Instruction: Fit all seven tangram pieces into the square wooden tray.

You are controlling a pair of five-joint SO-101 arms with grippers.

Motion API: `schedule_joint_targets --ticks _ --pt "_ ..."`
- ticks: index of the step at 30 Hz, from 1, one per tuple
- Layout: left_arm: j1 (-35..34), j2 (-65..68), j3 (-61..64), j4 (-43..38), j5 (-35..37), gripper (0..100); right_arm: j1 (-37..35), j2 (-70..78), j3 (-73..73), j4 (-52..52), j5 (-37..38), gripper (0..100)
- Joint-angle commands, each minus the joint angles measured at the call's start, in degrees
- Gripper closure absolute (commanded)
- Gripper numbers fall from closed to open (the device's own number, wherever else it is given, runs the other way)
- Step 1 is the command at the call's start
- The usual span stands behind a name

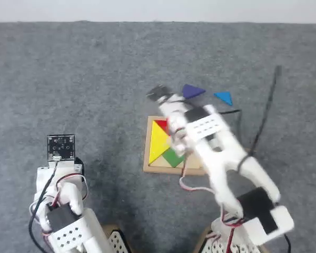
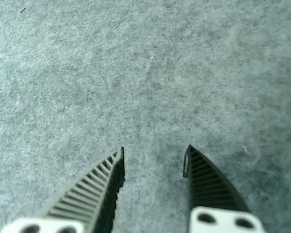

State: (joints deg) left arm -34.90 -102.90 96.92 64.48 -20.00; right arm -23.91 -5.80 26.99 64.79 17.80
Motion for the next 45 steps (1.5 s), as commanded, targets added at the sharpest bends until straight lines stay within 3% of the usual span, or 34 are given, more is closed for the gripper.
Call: schedule_joint_targets --ticks 1,5,14,36,45 --pt "0.35 -0.79 -0.48 -0.62 0.18 81 9.89 -8.66 -3.87 2.51 5.19 80.5" --pt "0.35 -0.79 -0.48 -0.62 0.18 81 17.98 -11.56 -4.48 6.37 9.58 80.5" --pt "0.35 -0.79 -0.48 -0.62 0.18 81 28.88 -1.80 -4.75 6.37 5.01 80.5" --pt "0.35 -0.79 -0.48 -0.62 0.18 81 30.37 13.05 -3.96 1.45 -2.73 80.9" --pt "0.35 -0.79 -0.48 -0.62 0.18 81 30.02 13.14 -3.87 1.89 -3.34 96.8"
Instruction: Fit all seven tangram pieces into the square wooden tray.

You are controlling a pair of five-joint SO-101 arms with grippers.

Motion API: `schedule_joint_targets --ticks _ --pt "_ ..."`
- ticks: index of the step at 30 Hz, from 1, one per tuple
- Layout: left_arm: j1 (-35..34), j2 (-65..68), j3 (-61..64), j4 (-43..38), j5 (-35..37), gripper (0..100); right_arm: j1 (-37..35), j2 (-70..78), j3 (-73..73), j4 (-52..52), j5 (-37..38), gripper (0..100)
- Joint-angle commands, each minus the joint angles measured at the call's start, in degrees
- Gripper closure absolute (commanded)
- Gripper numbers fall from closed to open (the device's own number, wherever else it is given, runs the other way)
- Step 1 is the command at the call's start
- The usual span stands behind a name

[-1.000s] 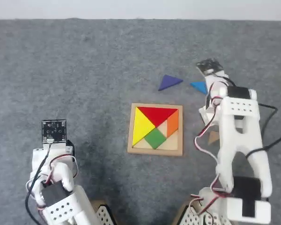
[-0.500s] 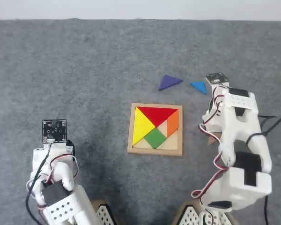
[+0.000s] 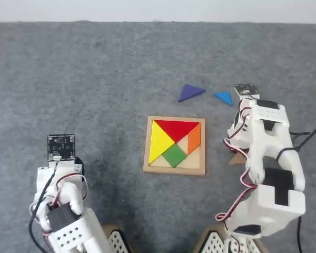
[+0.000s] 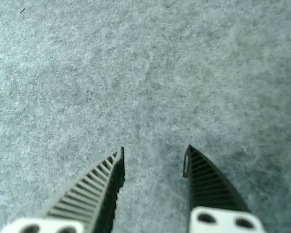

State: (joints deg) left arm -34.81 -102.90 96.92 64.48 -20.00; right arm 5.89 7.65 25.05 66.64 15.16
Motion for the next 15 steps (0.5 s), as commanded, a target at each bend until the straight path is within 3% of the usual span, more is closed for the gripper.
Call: schedule_joint_targets --ticks 1,9,15 --pt "0.26 -0.79 -0.48 -0.62 0.18 81 0.40 -0.31 -2.11 0.04 -0.70 96.6" --pt "0.26 -0.79 -0.48 -0.62 0.18 81 1.19 -1.80 -4.04 4.26 -2.02 96.2" --pt "0.26 -0.79 -0.48 -0.62 0.18 81 0.48 -16.40 3.08 5.05 -5.19 93.9"
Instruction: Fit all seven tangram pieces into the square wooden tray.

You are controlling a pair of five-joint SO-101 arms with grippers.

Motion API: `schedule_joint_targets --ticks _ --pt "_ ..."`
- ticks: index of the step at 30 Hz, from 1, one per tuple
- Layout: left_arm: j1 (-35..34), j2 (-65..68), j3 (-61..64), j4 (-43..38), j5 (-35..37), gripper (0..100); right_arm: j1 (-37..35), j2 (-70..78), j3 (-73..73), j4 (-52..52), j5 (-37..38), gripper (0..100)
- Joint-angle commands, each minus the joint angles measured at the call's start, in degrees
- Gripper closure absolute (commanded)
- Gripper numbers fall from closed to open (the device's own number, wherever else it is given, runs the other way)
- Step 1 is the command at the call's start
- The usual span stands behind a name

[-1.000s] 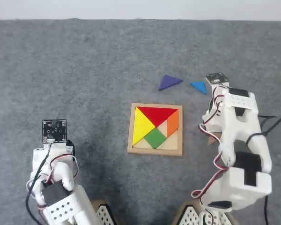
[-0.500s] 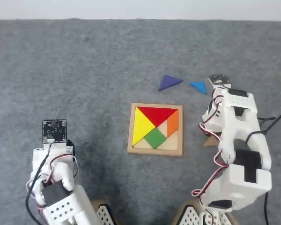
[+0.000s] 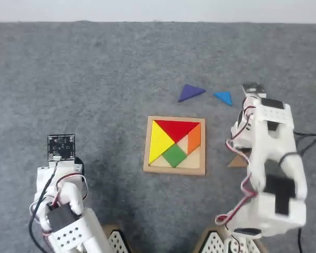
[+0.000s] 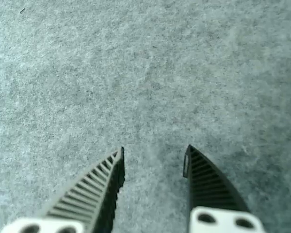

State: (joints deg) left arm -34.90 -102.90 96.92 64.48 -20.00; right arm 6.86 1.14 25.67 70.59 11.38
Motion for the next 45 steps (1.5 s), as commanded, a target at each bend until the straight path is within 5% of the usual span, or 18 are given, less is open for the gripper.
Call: schedule_joint_targets --ticks 1,15,24,37,45 --pt "0.35 -0.79 -0.48 -0.62 0.18 81 -1.45 -12.26 4.57 1.19 -1.23 93.8" --pt "0.18 -0.79 -0.48 -0.53 0.18 81 -4.18 -8.04 12.40 3.12 -2.81 93.5" --pt "0.18 -0.79 -0.48 0.18 0.09 81 1.27 8.75 -3.96 3.65 -2.73 93.9" --pt "0.26 -0.79 -0.48 0.09 0.09 81 1.89 15.25 -24.53 4.44 8.26 94.0" --pt "0.35 -0.79 -0.48 -0.09 0.09 81 1.54 14.64 -21.36 4.26 -4.75 94.0"
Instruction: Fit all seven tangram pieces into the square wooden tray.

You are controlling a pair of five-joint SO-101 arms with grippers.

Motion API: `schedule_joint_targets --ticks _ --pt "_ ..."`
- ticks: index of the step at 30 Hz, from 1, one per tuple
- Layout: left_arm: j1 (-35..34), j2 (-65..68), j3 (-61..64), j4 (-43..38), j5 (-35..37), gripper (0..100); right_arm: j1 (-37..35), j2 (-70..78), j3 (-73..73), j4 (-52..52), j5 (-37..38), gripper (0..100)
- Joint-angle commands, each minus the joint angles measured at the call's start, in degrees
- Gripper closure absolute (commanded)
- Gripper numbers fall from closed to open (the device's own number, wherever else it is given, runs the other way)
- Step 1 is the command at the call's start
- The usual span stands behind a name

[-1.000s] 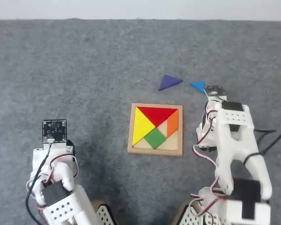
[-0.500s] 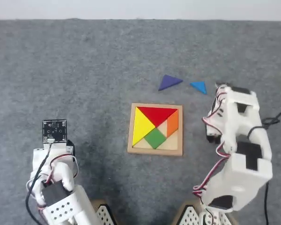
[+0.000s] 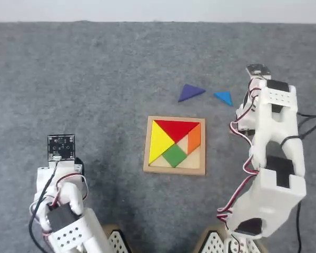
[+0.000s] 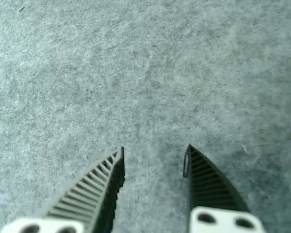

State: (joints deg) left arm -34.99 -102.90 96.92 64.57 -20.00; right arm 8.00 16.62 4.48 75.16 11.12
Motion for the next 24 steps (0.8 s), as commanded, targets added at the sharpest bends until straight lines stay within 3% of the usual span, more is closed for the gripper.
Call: schedule_joint_targets --ticks 1,5,11,24 --pt "0.44 -0.79 -0.48 -0.18 0.09 81 -0.04 -0.75 0.26 -0.40 -6.33 94.0" --pt "0.44 -0.79 -0.48 -0.18 0.09 81 -2.33 -0.48 1.76 -3.21 -8.35 93.9" --pt "0.44 -0.79 -0.48 -0.09 0.09 81 -8.84 -0.22 1.76 -5.32 -3.43 93.5" --pt "0.44 -0.79 -0.48 0.00 0.09 81 -2.86 3.56 0.79 -9.98 -0.26 93.5"
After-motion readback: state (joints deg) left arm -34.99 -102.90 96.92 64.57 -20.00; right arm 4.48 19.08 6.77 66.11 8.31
